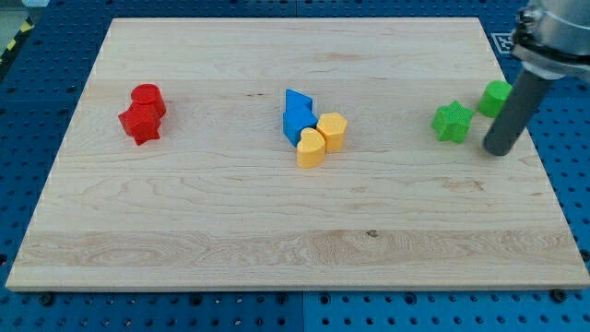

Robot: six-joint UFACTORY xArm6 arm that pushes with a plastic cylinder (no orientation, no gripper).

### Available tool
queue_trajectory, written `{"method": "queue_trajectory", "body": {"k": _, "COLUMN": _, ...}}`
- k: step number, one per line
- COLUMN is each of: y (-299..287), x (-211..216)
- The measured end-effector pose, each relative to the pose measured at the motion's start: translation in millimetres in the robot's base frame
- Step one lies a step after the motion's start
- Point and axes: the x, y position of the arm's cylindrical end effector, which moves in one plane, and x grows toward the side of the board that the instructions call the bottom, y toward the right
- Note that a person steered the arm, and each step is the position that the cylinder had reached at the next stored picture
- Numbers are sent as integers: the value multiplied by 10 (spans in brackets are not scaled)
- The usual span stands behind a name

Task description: Place the green star at the bottom right side of the yellow hexagon

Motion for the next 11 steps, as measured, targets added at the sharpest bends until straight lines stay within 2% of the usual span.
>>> {"method": "queue_trajectory", "body": {"k": 1, "y": 251, "x": -354}}
{"method": "queue_trajectory", "body": {"k": 2, "y": 124, "x": -577}}
{"method": "queue_trajectory", "body": {"k": 3, "y": -274, "x": -554}}
{"method": "queue_trajectory", "body": {"k": 5, "y": -955, "x": 45}}
{"method": "queue_trajectory", "body": {"k": 6, "y": -1020, "x": 97}}
{"method": "queue_trajectory", "body": {"k": 8, "y": -677, "x": 174}}
{"method": "queue_trajectory", "body": {"k": 10, "y": -1293, "x": 427}}
{"method": "queue_trajectory", "body": {"k": 11, "y": -1424, "x": 430}}
